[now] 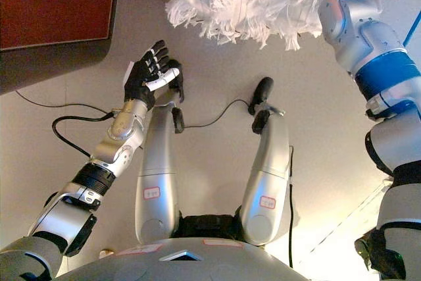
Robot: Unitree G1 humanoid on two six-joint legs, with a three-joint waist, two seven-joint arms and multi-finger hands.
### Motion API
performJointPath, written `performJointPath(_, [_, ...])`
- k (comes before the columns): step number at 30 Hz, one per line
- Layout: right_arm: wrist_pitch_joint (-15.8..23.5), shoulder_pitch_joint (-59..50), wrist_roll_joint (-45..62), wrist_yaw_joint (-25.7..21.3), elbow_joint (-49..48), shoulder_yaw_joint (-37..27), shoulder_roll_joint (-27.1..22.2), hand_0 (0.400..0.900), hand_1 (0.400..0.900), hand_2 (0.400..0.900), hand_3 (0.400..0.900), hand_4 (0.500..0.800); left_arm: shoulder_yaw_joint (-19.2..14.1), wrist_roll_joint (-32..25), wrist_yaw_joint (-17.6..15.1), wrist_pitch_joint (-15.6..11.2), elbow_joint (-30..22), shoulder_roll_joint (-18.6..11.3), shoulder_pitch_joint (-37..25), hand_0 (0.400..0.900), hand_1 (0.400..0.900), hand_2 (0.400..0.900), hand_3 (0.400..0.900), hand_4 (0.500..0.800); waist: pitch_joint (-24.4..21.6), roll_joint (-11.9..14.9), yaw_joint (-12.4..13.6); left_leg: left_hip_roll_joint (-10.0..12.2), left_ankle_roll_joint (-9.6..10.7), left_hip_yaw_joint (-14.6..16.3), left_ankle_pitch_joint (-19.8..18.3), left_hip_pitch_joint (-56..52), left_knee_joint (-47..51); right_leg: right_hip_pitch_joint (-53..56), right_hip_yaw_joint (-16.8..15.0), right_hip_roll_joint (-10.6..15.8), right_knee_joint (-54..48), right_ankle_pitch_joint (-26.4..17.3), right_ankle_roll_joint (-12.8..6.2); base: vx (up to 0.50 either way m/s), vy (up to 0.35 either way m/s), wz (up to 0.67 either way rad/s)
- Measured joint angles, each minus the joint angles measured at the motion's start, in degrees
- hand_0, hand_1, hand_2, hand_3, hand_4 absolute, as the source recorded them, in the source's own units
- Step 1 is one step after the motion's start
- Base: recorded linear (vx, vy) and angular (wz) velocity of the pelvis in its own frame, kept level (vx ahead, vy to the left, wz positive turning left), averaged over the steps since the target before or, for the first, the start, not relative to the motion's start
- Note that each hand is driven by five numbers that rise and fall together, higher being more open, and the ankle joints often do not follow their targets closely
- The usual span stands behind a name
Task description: Pick up the pillow and put it on the sofa.
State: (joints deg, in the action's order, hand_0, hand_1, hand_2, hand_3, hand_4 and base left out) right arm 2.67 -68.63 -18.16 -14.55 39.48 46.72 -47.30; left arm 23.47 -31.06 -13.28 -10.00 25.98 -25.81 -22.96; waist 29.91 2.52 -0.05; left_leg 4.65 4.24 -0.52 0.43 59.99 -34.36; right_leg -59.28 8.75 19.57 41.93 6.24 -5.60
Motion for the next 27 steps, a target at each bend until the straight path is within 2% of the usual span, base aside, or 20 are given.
performJointPath(5, [-0.08,8.93,-1.27,-0.11,-7.52,-4.83,-2.34,0.400,0.400,0.400,0.400,0.500,-0.83,2.24,-0.07,1.32,3.44,1.00,0.46,0.900,0.900,0.900,0.900,0.800,0.02,0.09,-0.34,-0.08,-0.35,0.94,-0.12,-8.04,3.65,8.16,-0.24,-0.83,-4.75,-0.86,-1.03,0.02,0.032,-0.11])
performJointPath(12, [0.21,22.91,-5.75,-0.14,-19.61,-15.25,-4.77,0.400,0.400,0.400,0.400,0.500,-3.16,4.54,0.12,1.96,3.69,1.09,2.22,0.900,0.900,0.900,0.900,0.800,-0.02,0.21,-1.30,-0.06,-0.63,2.11,-0.40,-19.37,7.73,19.58,-0.30,-1.31,-10.31,-1.82,-1.89,0.05,0.015,-0.09])
performJointPath(19, [1.04,36.90,-7.43,-0.04,-30.46,-27.26,-5.23,0.400,0.400,0.400,0.400,0.500,-5.82,7.82,2.98,2.84,4.04,2.05,7.08,0.900,0.900,0.900,0.900,0.800,-0.16,0.15,-2.50,0.67,-0.65,3.32,-0.23,-32.57,14.02,33.98,0.77,-2.91,-20.24,-4.71,-2.75,0.10,0.012,-0.07])
performJointPath(23, [3.01,39.35,-7.40,-0.04,-34.56,-31.92,-5.51,0.400,0.400,0.400,0.400,0.500,-7.97,8.56,5.04,3.18,3.90,2.20,10.19,0.900,0.900,0.900,0.900,0.800,-0.55,0.17,-3.14,0.85,-0.57,4.51,0.94,-37.91,19.15,39.41,1.06,-3.45,-26.84,-7.31,-3.06,0.15,0.019,0.04])
performJointPath(27, [3.90,40.53,-7.24,0.23,-35.01,-34.13,-5.59,0.400,0.400,0.400,0.400,0.500,-9.17,8.75,7.83,3.30,2.33,2.10,12.61,0.900,0.900,0.900,0.900,0.800,-0.68,0.05,-2.66,0.74,-0.25,4.17,2.68,-44.02,25.22,46.78,3.23,-4.01,-34.10,-9.33,-3.20,0.13,0.018,0.14])
